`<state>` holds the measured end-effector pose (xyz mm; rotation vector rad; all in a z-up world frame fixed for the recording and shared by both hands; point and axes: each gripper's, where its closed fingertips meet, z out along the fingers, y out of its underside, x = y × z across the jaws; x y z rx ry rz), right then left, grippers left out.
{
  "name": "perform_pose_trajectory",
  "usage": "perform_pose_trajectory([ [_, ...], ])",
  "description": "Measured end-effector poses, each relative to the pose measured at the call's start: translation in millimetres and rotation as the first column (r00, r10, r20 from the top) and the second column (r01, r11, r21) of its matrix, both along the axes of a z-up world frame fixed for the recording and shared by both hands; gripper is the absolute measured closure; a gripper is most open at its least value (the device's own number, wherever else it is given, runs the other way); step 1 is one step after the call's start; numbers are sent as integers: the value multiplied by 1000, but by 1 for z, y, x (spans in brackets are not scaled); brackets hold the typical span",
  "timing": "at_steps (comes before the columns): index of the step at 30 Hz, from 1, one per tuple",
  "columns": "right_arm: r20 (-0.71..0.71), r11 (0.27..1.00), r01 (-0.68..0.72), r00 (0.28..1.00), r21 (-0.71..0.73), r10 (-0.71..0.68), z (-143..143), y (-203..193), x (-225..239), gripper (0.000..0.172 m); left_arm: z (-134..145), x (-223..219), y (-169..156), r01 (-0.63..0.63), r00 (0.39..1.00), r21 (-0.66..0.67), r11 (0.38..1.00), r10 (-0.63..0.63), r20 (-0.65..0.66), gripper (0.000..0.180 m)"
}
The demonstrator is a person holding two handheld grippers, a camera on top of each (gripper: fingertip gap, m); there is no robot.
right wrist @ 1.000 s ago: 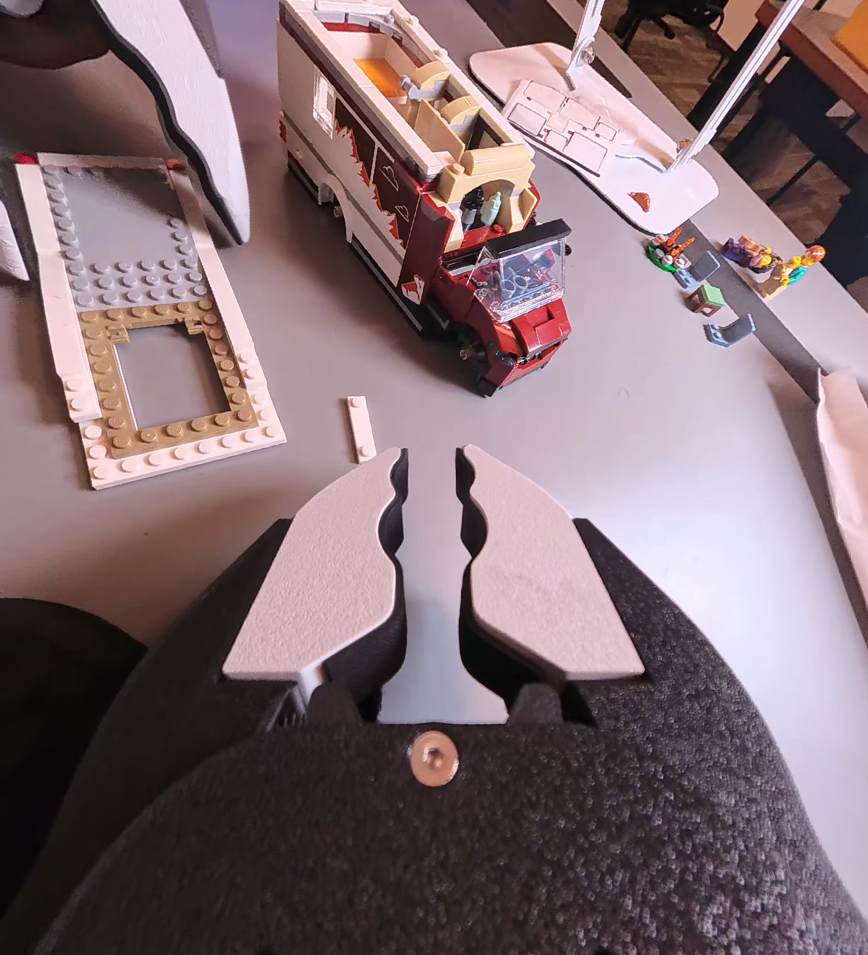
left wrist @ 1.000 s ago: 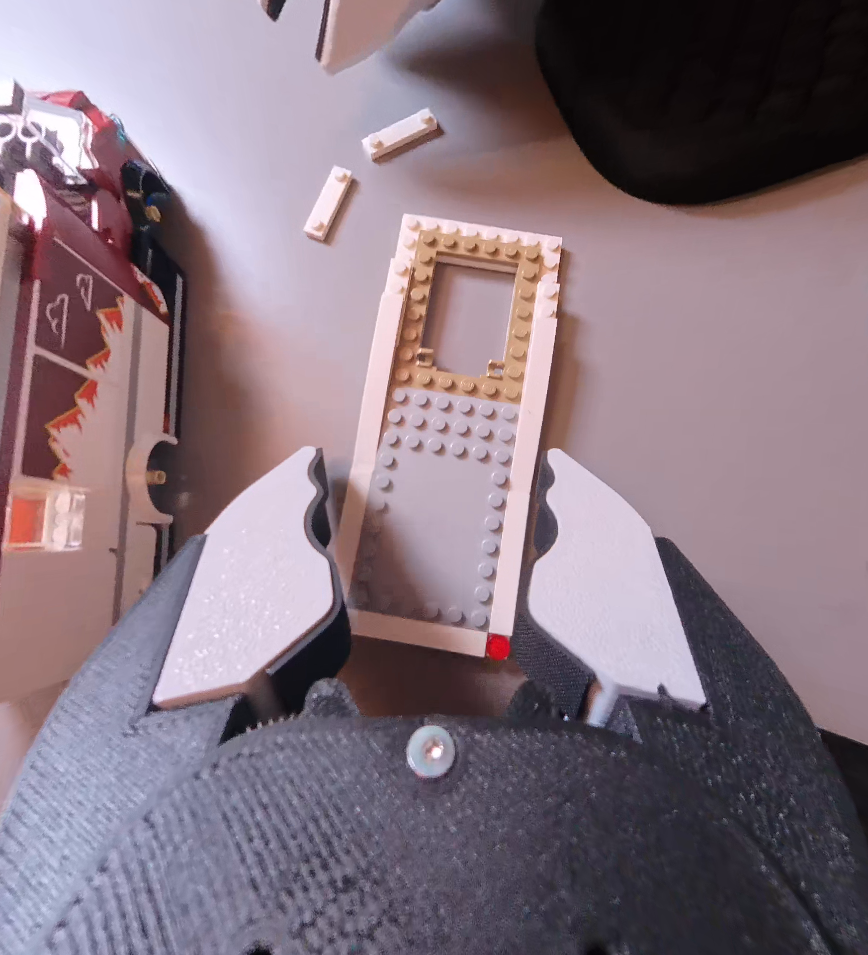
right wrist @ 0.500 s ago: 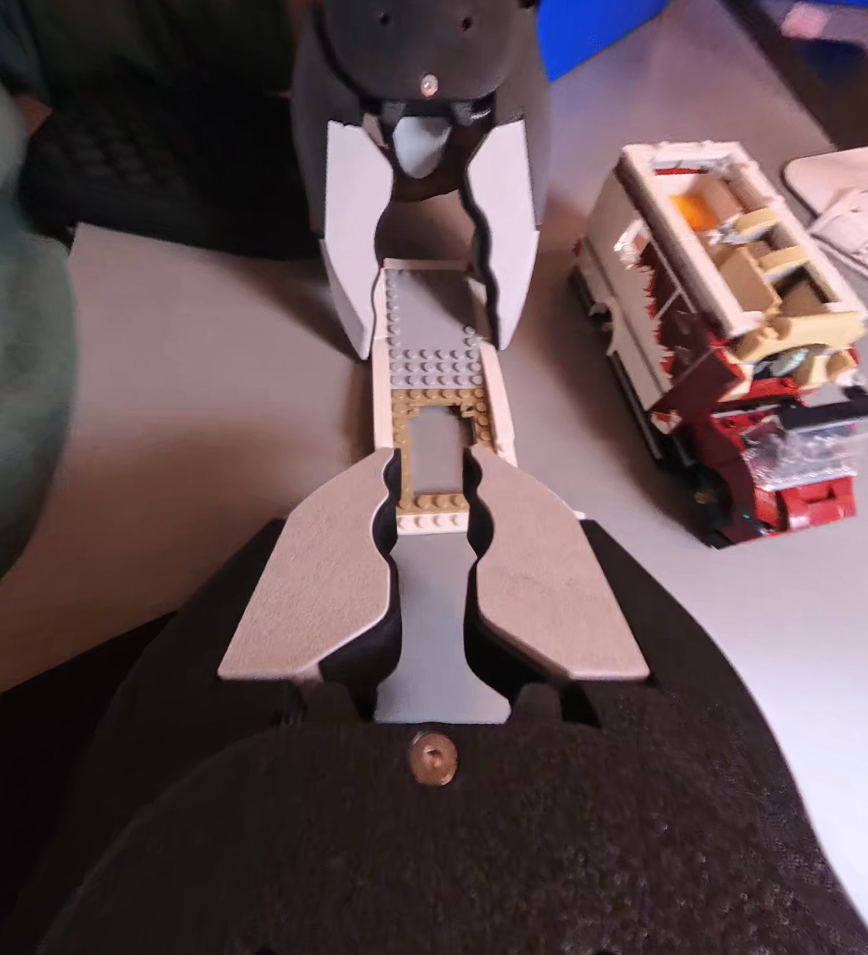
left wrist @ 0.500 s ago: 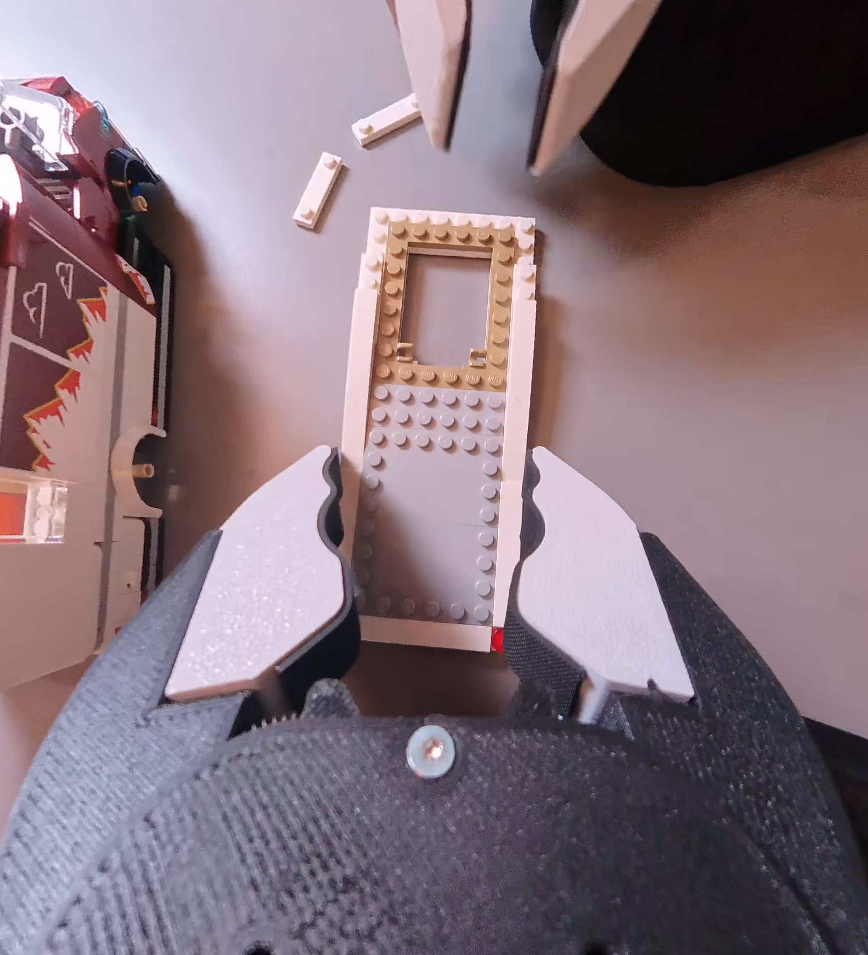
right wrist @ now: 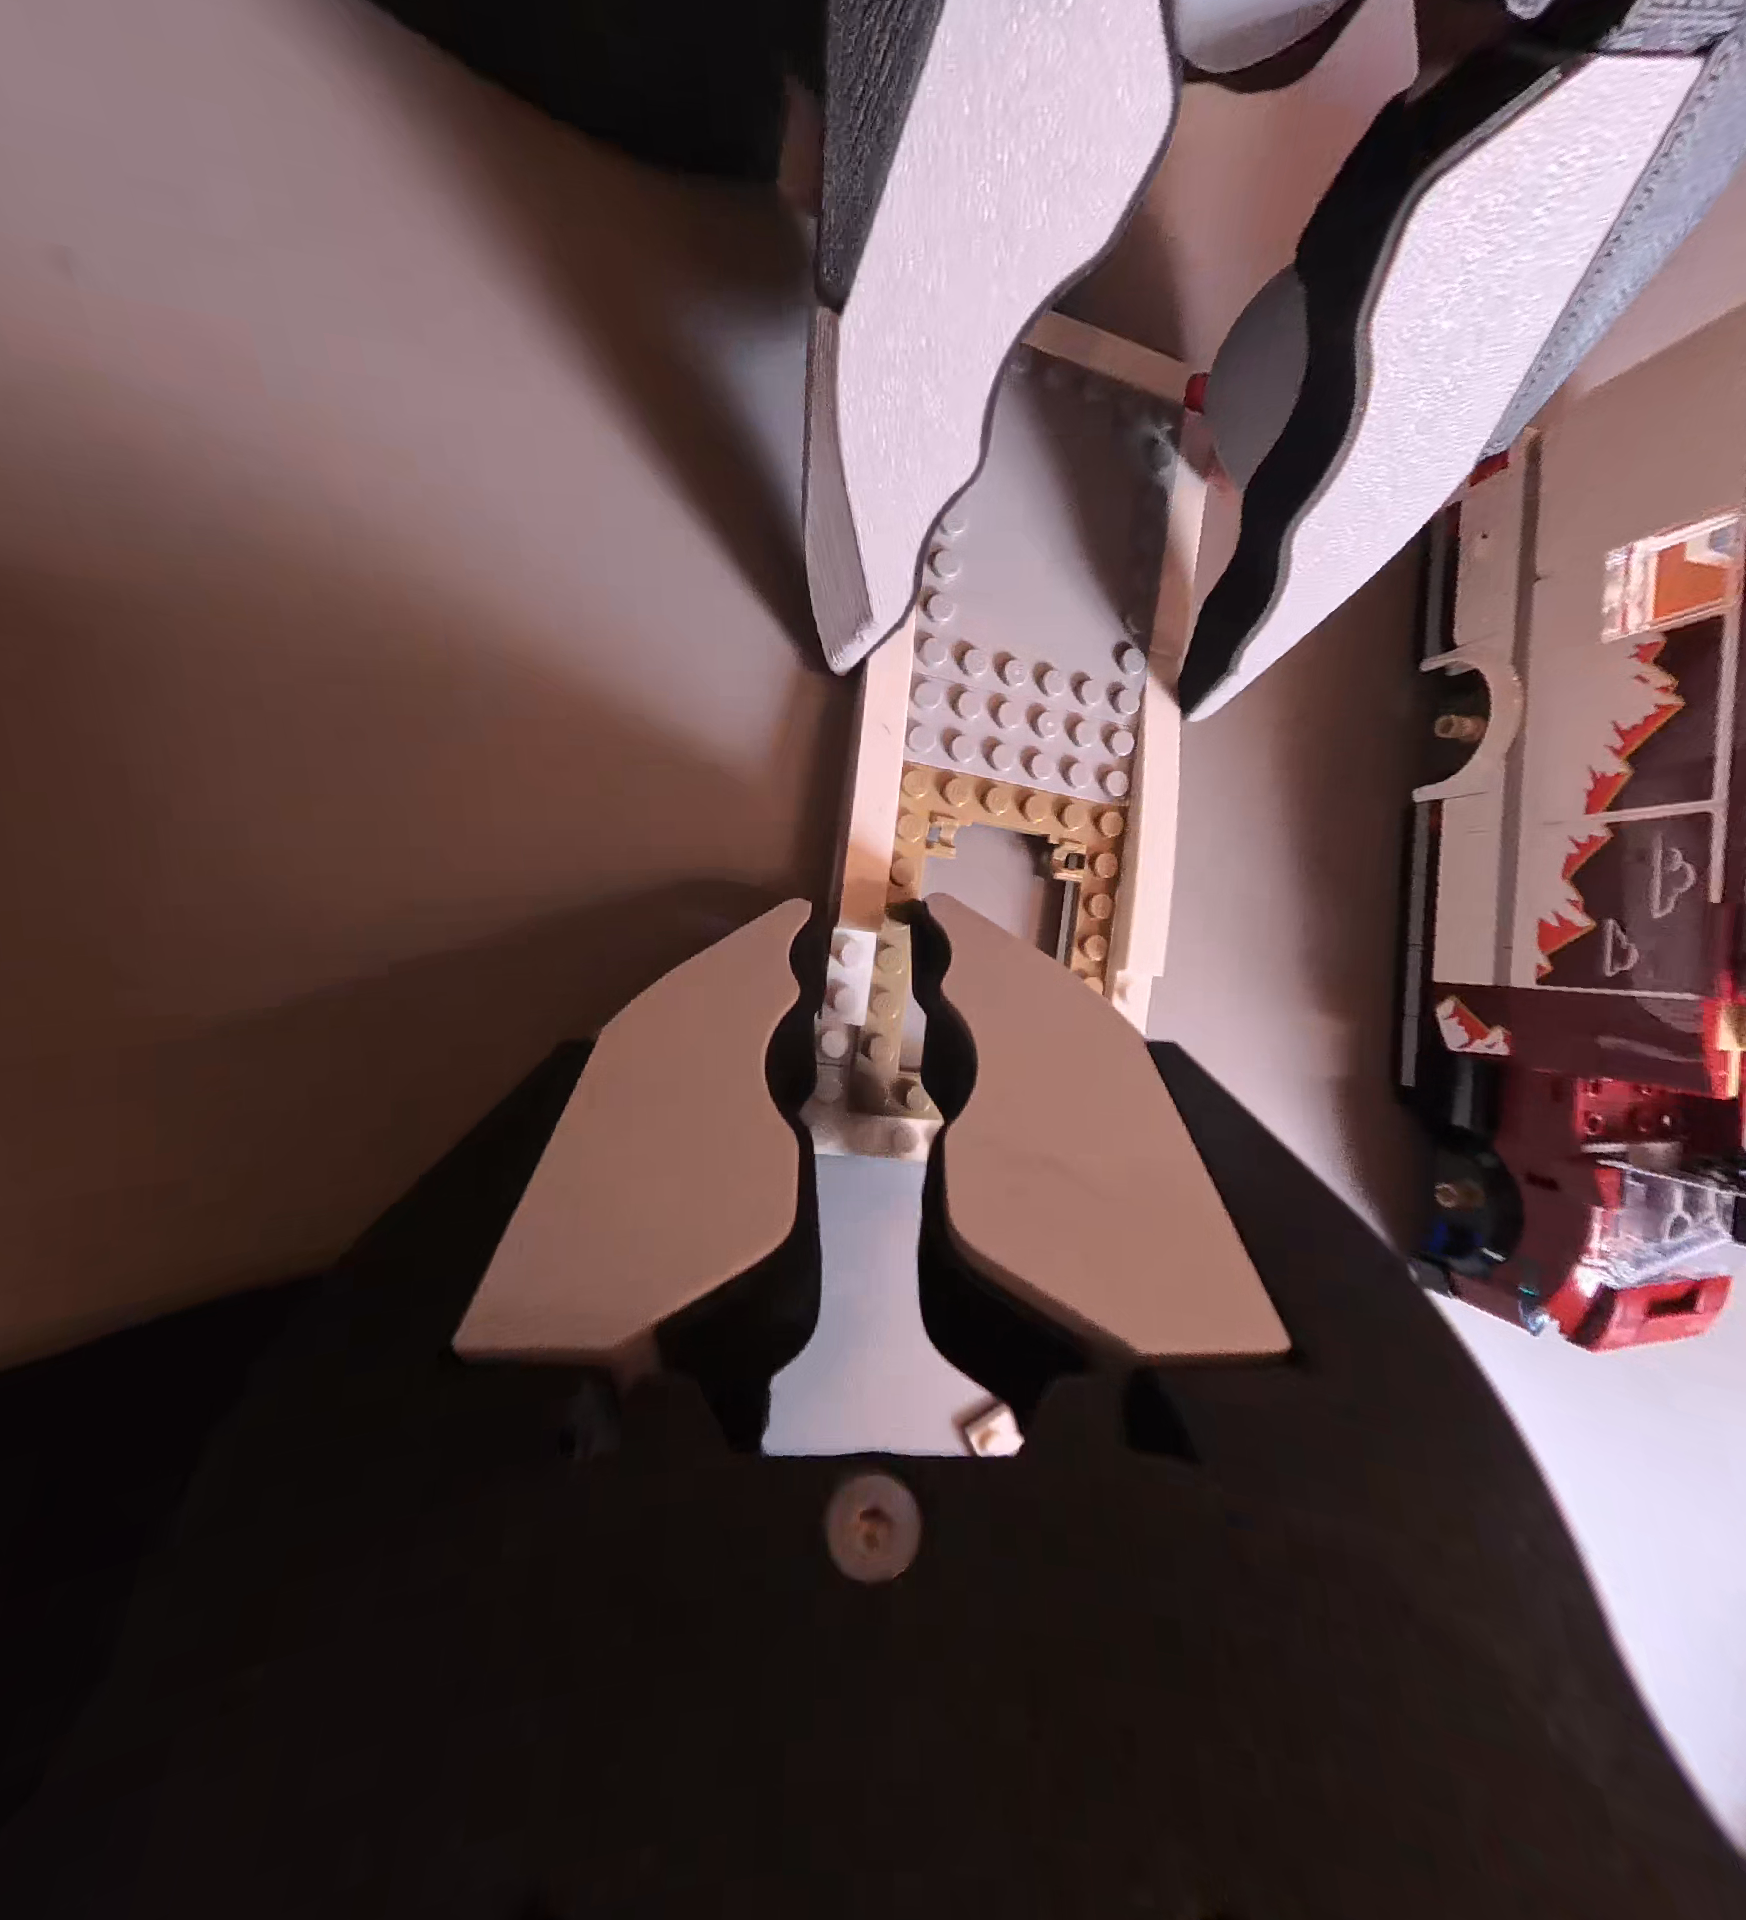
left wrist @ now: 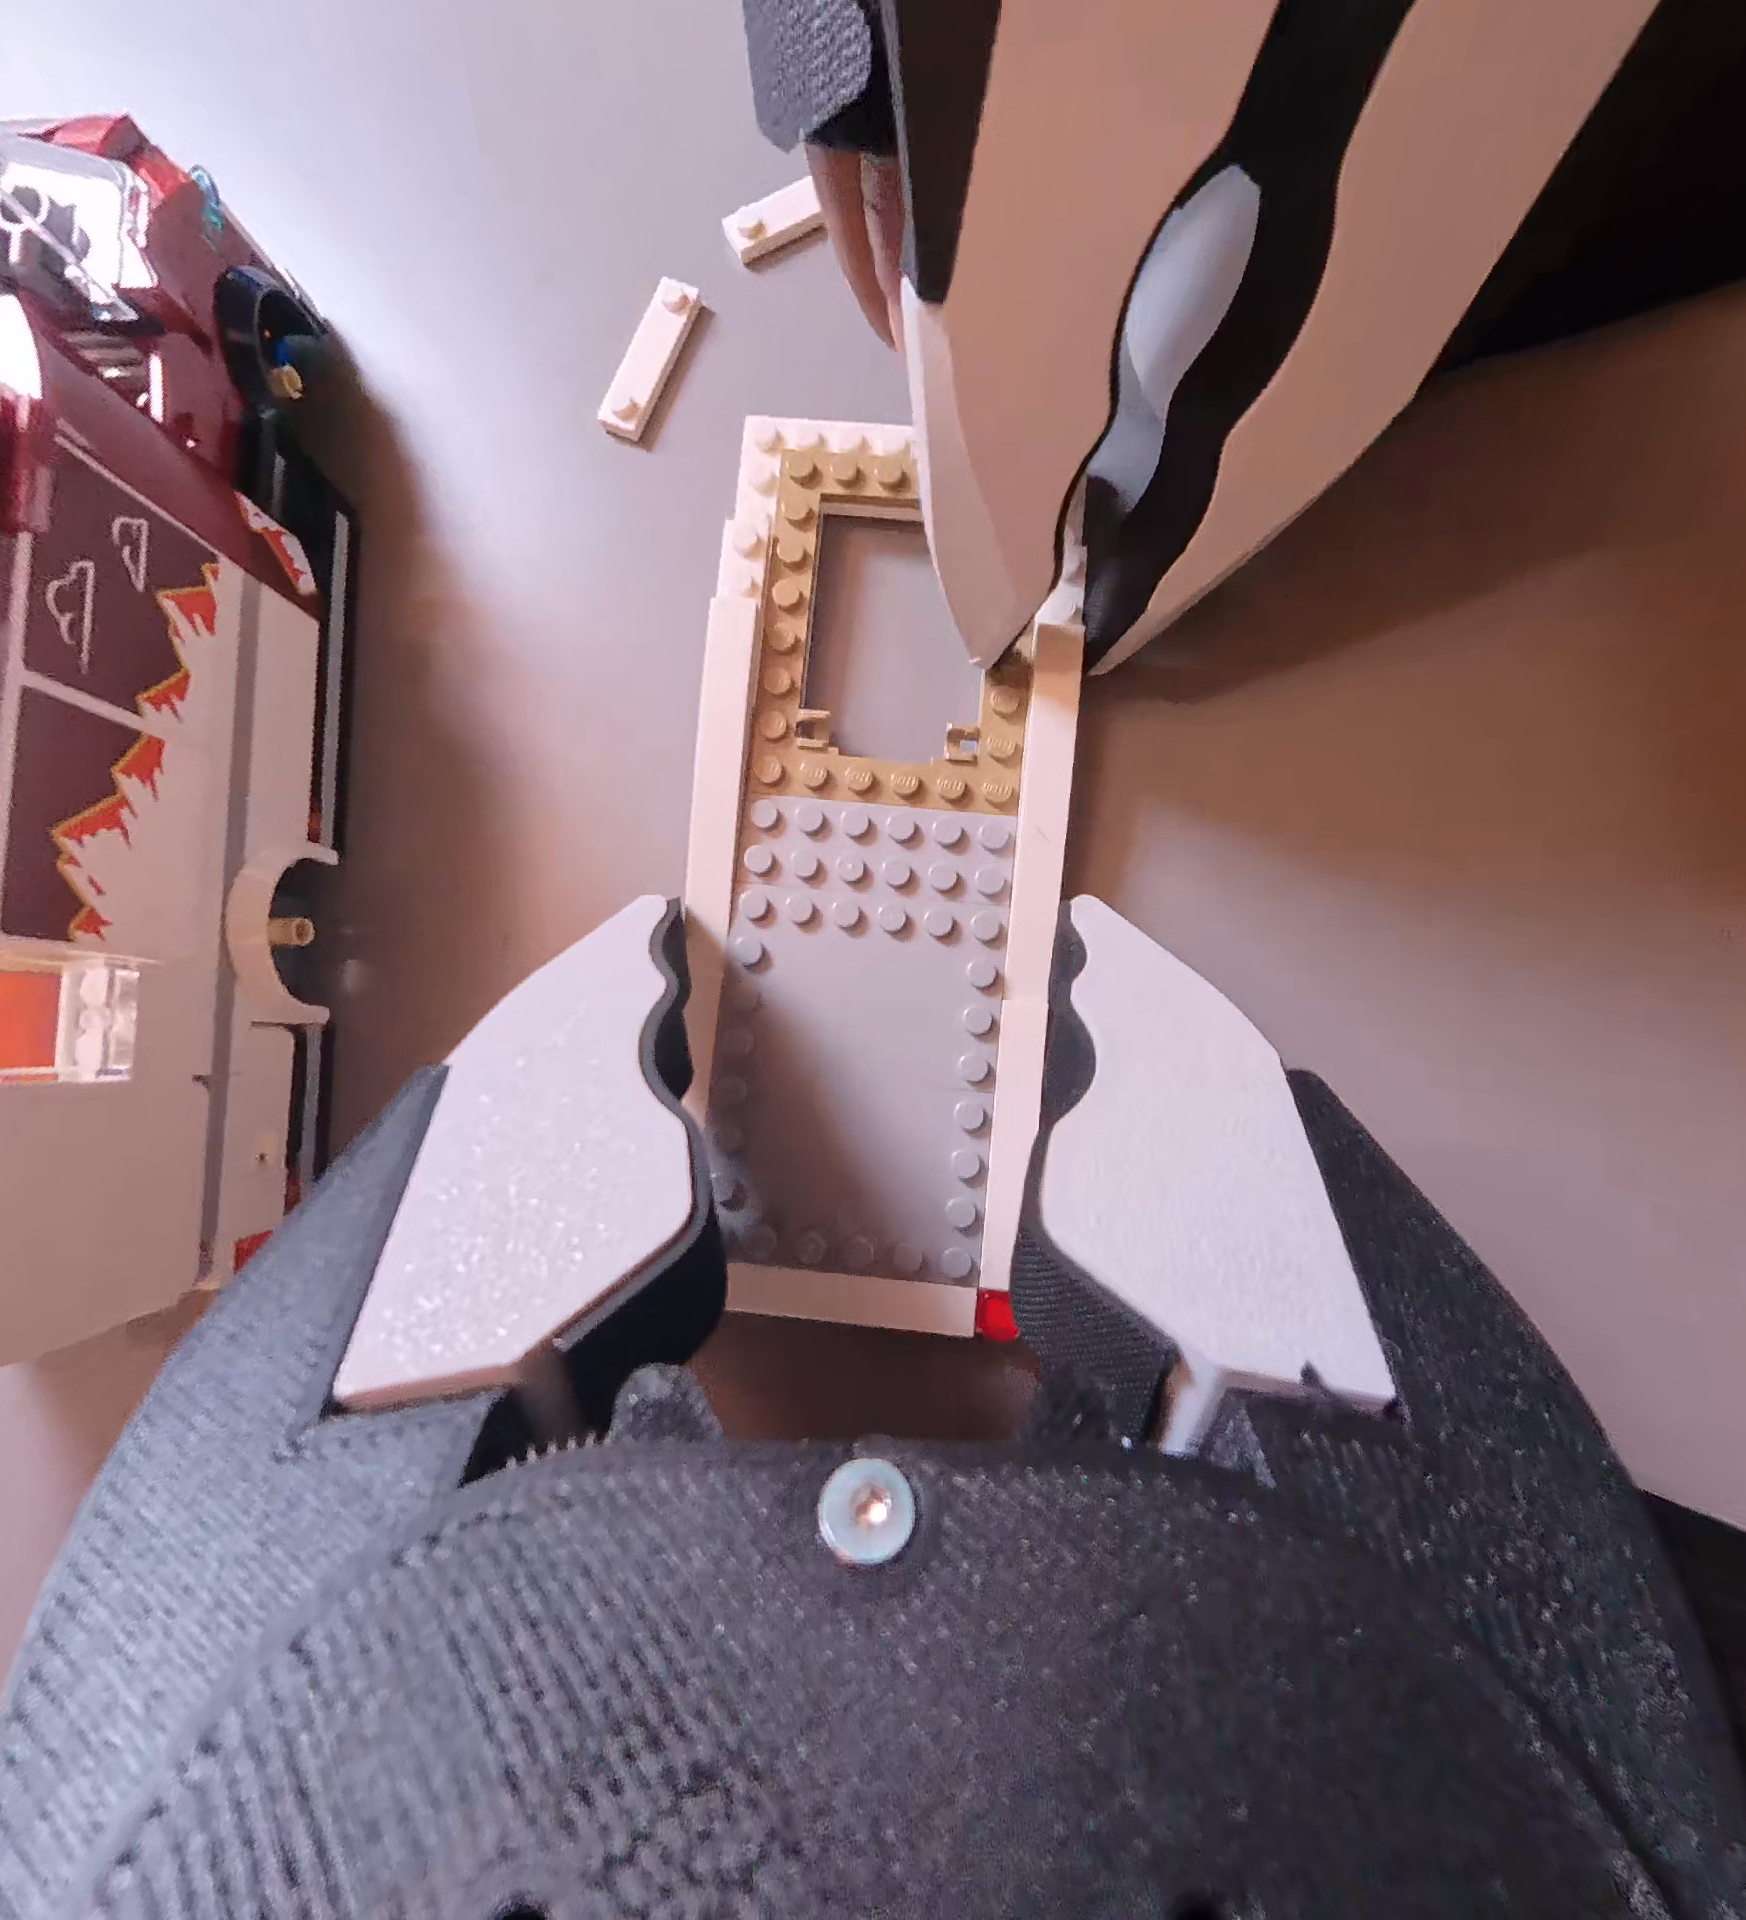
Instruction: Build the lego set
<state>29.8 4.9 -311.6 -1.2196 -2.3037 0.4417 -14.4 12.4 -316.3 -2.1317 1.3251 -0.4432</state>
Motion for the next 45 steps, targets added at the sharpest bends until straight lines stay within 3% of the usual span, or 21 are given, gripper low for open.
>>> perform_pose_trajectory([
  [10,-18,999,2,1000,53,-1,2,-1,-2,161,2,-5,-6,37,998,34,999,-35,-53,108],
  [16,-6,997,-2,1000,75,3,1,2,0,162,0,-10,-9,25,999,-25,999,-26,-34,112],
  [30,105,994,0,994,-112,12,5,-4,5,164,-1,-3,-12,18,995,-57,998,-23,-102,113],
  [38,160,977,-132,982,168,105,6,-2,7,164,-1,-2,-12,5,993,-67,998,-13,-119,113],
  [40,149,988,-104,985,116,87,7,-3,8,164,-1,-1,-12,12,993,-69,998,-20,-120,113],
  [45,150,978,45,989,-204,-15,8,-6,11,165,-1,2,-14,25,992,-70,997,-33,-123,113],
])
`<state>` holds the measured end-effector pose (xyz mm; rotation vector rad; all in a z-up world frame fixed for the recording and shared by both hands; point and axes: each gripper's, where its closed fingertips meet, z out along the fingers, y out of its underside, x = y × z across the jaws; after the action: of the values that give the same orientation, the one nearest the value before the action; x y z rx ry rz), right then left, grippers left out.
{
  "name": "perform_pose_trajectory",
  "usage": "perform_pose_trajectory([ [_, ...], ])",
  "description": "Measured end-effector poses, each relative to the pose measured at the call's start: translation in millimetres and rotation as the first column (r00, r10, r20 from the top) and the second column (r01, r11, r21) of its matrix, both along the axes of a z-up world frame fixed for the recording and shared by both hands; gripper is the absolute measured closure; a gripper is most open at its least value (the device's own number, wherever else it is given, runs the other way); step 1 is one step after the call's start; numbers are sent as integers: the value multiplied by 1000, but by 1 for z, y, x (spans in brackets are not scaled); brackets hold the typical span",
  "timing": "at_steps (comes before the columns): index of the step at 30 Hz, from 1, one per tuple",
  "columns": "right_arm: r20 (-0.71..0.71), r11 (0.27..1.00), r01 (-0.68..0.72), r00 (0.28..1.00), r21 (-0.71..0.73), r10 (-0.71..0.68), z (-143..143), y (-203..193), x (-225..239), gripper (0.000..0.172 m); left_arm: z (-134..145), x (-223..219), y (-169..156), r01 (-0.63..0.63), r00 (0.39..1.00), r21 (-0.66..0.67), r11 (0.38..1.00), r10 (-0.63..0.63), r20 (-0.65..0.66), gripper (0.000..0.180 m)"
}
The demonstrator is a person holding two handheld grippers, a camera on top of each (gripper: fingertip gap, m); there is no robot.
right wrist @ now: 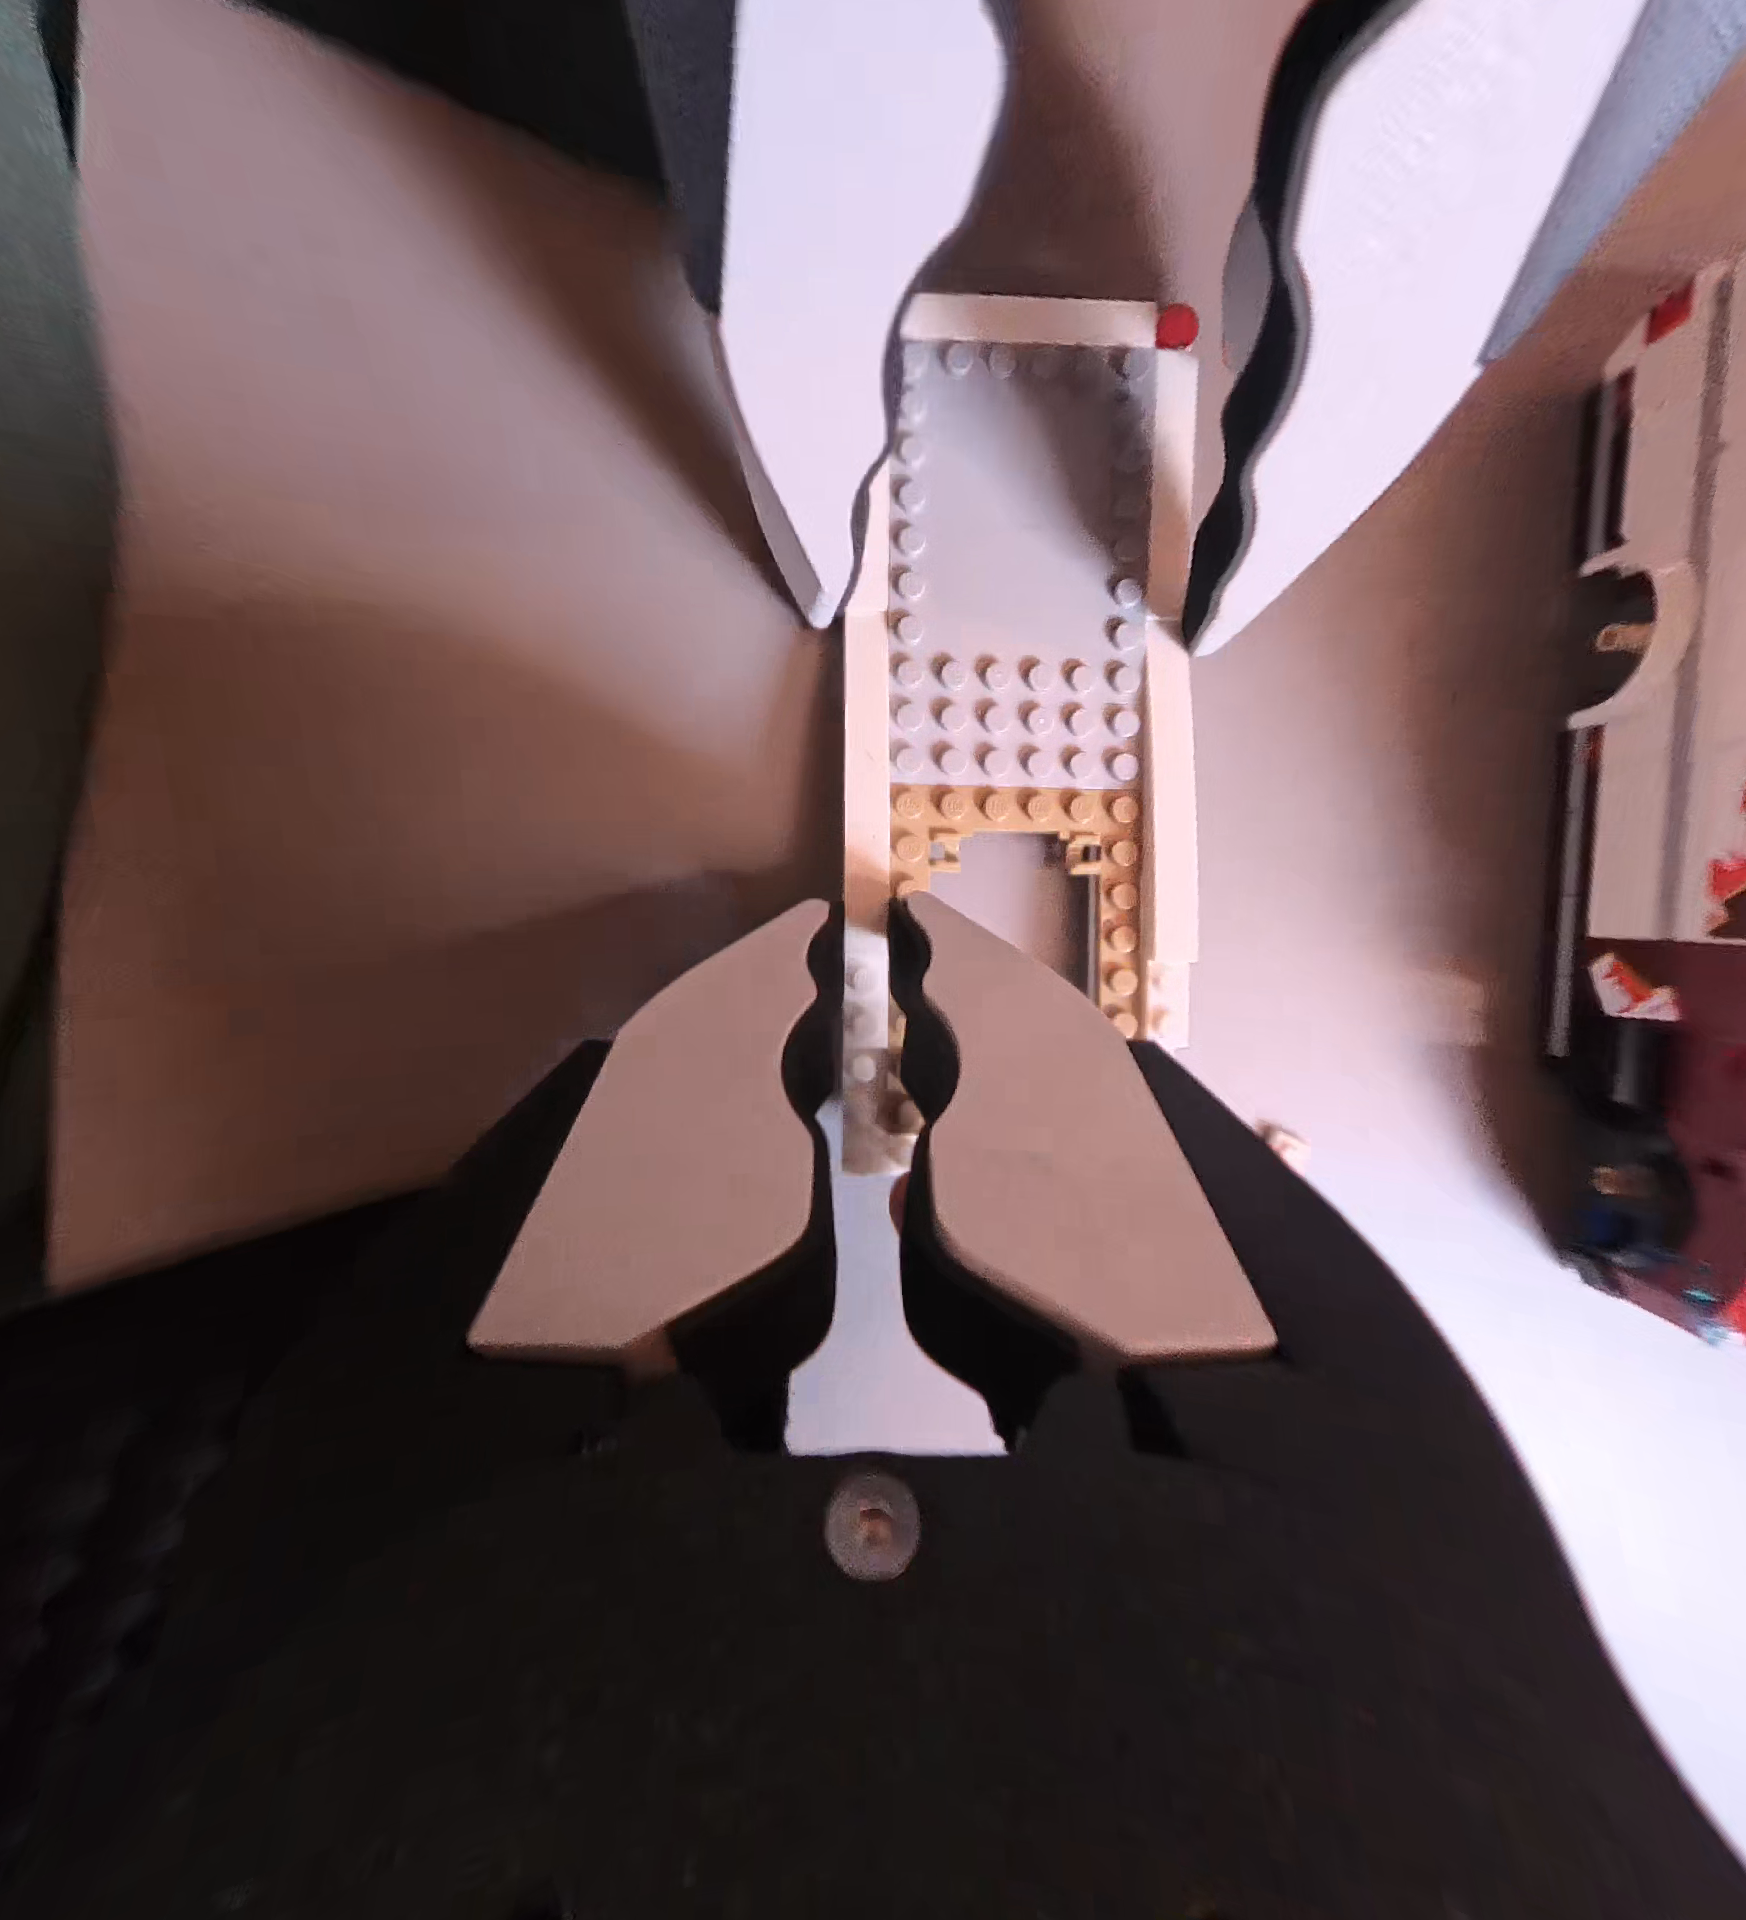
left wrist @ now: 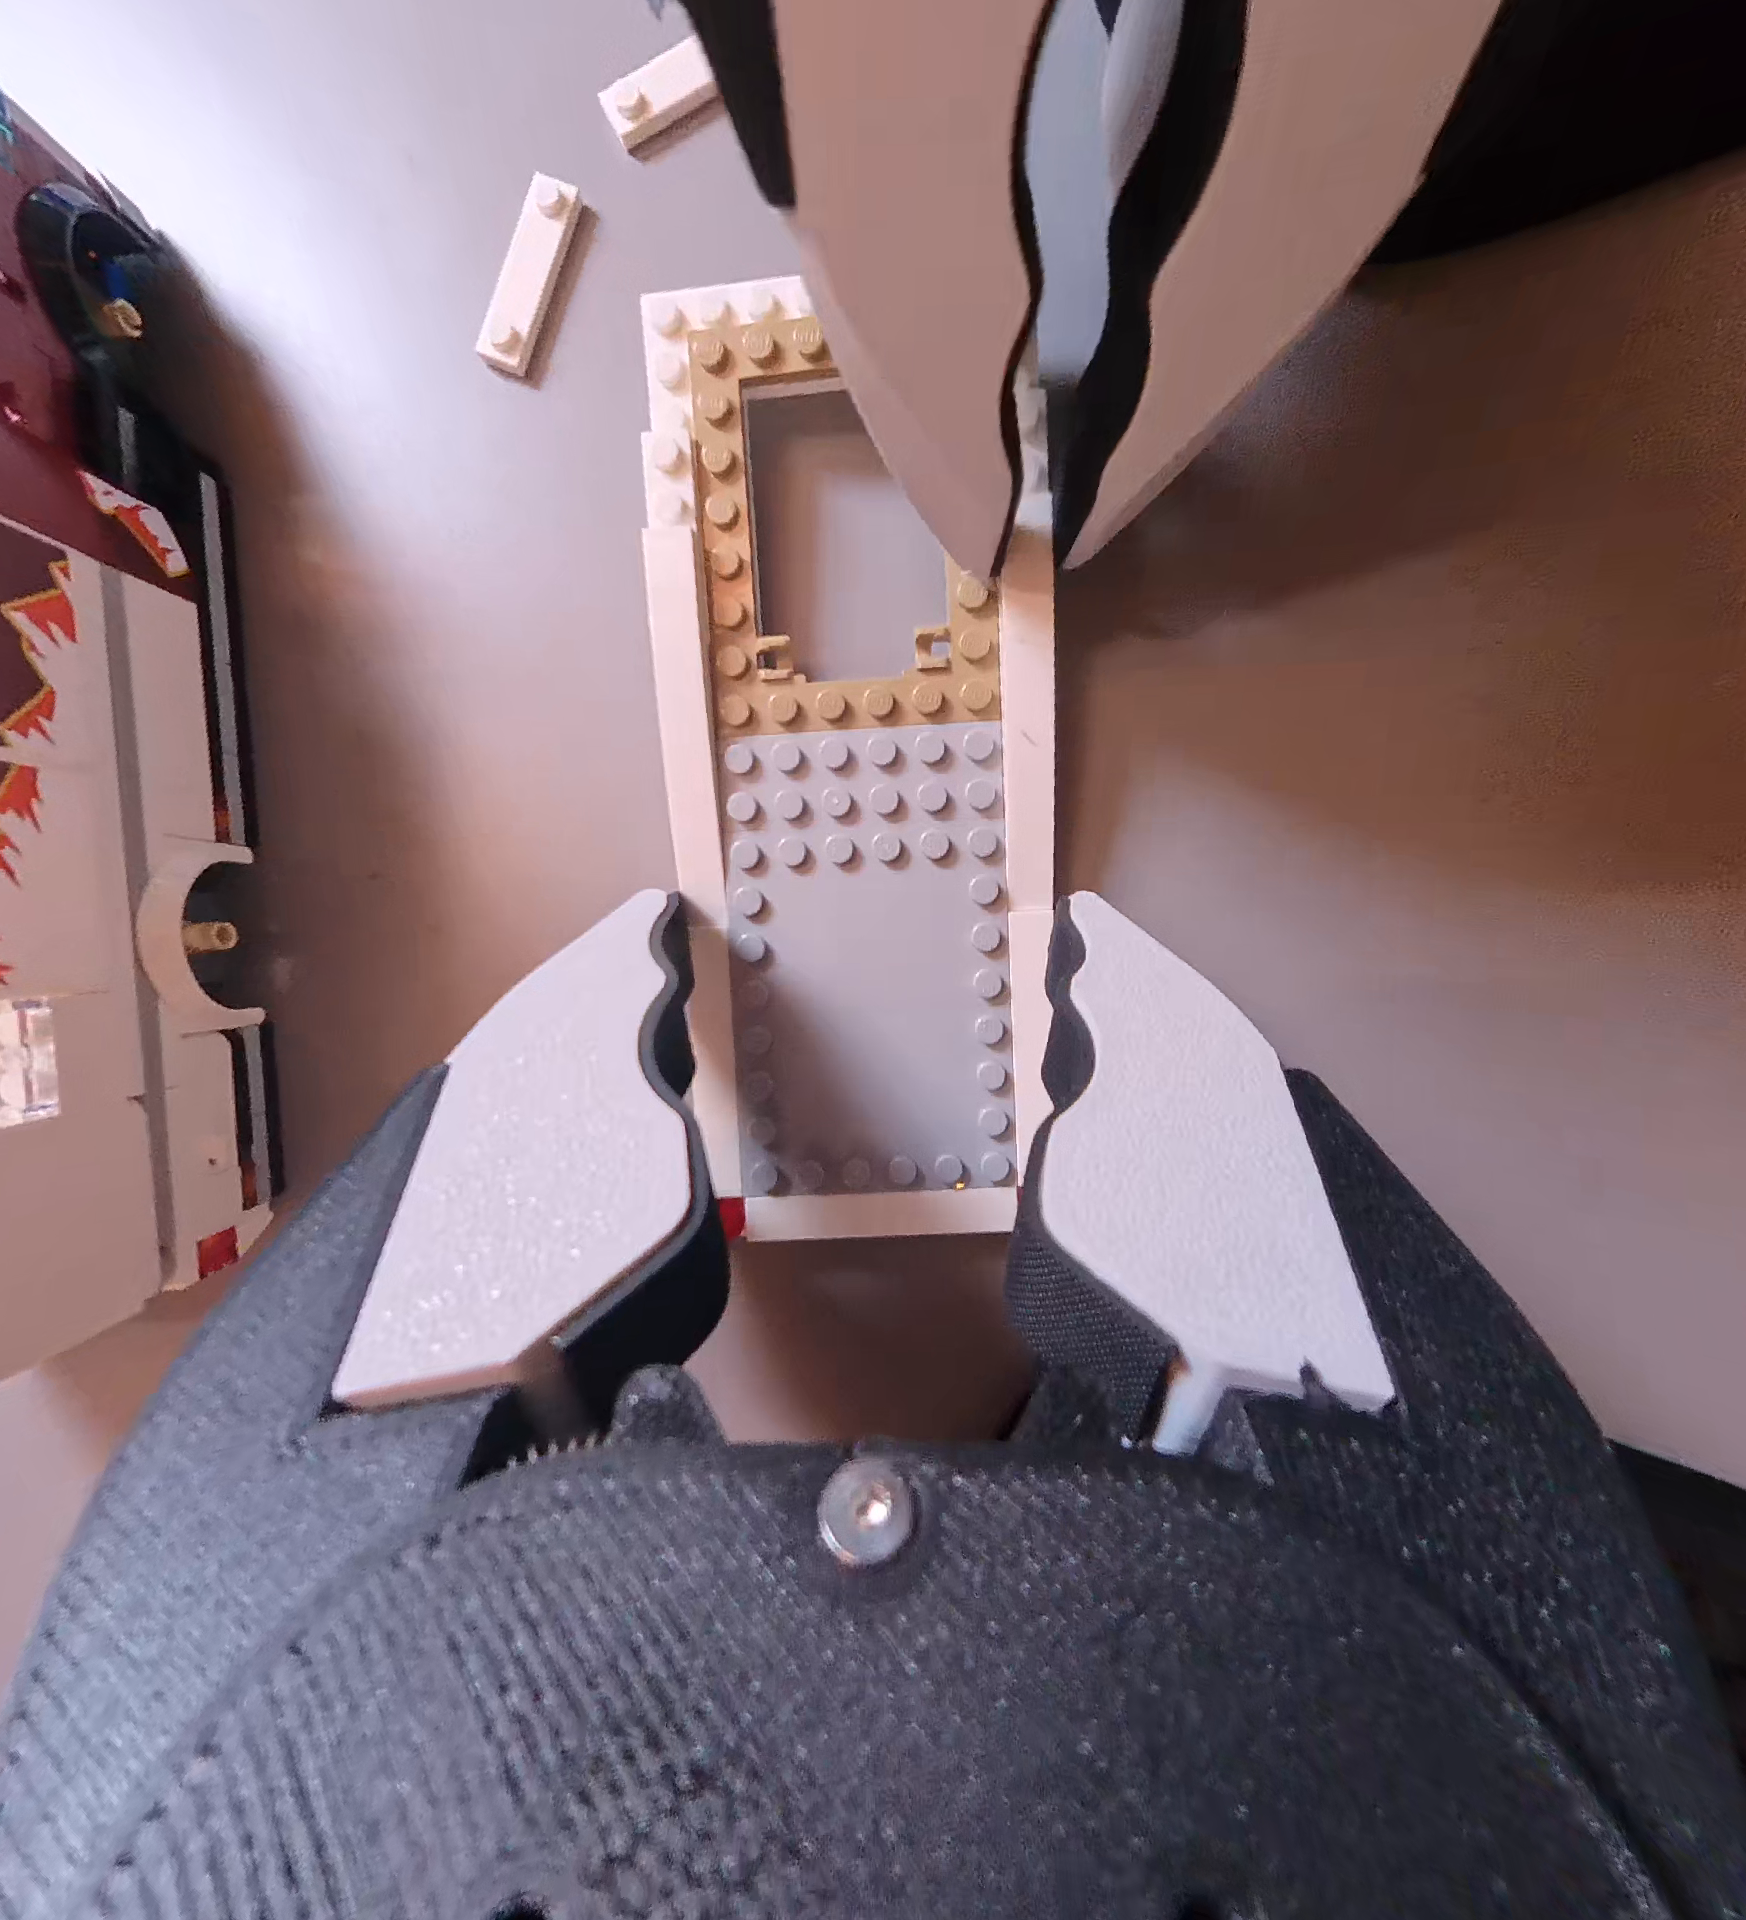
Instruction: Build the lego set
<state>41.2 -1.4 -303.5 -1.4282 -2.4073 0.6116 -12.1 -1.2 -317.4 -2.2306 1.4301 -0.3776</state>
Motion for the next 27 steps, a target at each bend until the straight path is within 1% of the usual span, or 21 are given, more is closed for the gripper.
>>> perform_pose_trajectory([
  [1,-1,1000,8,1000,-29,-8,0,0,0,165,0,0,0,0,1000,0,1000,0,-3,113],
  [6,-20,997,22,1000,-79,-24,4,-1,-1,165,0,0,0,3,1000,-6,1000,-3,-13,113],
  [8,-101,987,42,993,-154,-58,24,-4,-9,165,-1,1,1,1,1000,-5,1000,-1,-5,113],
  [10,-84,999,2,996,-42,-6,17,-4,-4,164,0,3,1,6,1000,-5,1000,-6,-3,113],
  [13,-117,994,35,992,-105,-47,19,-6,0,165,0,6,0,14,1000,-2,1000,-14,14,113],
  [15,-142,992,53,987,-116,-69,21,-5,4,165,2,11,-1,19,999,-1,1000,-19,48,113],
  [18,-185,988,84,977,-130,-107,27,-3,5,165,5,11,-2,36,997,3,999,-36,61,112],
  [21,-190,983,97,974,-157,-126,31,-2,6,165,-1,5,-6,62,998,-11,998,-62,21,107],
  [27,-174,983,98,977,-152,-124,26,0,9,165,-2,4,-6,40,999,-22,999,-40,32,107],
])
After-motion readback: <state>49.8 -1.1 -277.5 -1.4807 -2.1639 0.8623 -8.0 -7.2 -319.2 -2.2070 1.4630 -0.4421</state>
